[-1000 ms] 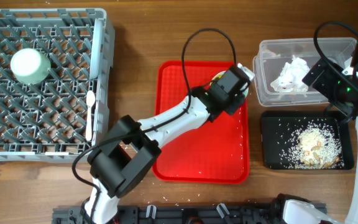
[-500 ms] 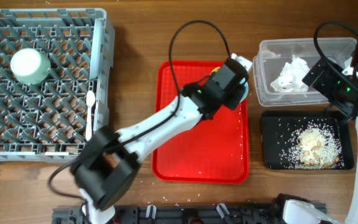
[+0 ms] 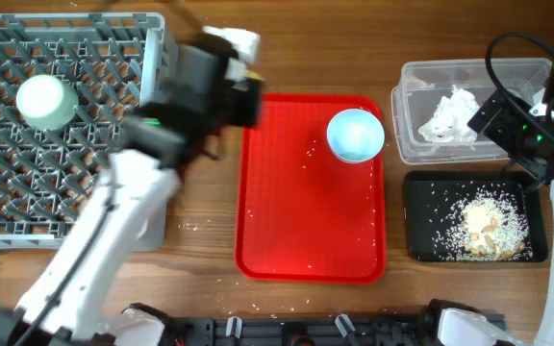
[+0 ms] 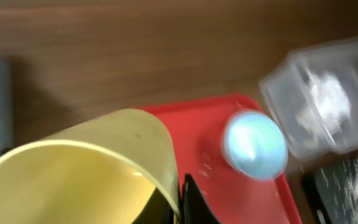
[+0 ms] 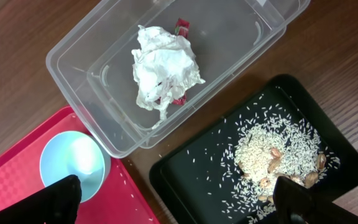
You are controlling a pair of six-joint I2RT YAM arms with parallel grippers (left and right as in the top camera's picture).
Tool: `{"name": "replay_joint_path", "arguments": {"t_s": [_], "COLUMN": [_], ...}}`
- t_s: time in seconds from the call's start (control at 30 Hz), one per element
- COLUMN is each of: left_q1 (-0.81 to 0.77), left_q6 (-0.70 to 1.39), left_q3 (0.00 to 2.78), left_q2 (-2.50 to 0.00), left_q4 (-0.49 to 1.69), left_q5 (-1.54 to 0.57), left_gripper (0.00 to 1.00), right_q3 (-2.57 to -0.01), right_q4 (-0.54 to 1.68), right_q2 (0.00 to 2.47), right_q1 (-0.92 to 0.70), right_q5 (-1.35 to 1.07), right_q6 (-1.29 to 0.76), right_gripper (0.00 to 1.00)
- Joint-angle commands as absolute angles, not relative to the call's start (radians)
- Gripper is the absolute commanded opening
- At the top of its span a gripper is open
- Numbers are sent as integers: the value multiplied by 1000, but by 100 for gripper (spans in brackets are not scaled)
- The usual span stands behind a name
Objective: Sort waste into correct bins and load items into the dishwasher rack
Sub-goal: 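Carry the yellow cup to the dish rack and set it down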
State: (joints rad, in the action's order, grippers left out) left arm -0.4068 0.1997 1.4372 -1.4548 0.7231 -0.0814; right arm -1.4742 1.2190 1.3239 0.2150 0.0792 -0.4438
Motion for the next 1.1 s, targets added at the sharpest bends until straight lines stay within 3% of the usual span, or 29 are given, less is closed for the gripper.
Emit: {"name": "replay_joint_path", "arguments": {"t_s": [0.0,0.1,0.33,0.87,1.07], "left_q1": [-114,105,436,780,823], "left_q6": [245,244,244,243,244], "left_q3": [1440,1440,1437,1423,1372], "left_q2": [-1387,-1398,-1475,-1699,-1788], "left_q4": [773,837,941,872,729], "left_q5": [-499,-713,-809,-1011,-1220], "left_gripper": [4,4,4,4,4], "right_q3": [-1485,-1485,-1485,-1485,-1485], "right_q4": [1216,1217,1216,1216,1216], "right_q2": [1319,1318,1319,1319,1319], "right_q1": [215,215,215,215,215], "right_q5": [74,74,74,74,74], "right_q6": [-448,-448,-448,-448,-448], "right_gripper": [100,100,100,100,100]}}
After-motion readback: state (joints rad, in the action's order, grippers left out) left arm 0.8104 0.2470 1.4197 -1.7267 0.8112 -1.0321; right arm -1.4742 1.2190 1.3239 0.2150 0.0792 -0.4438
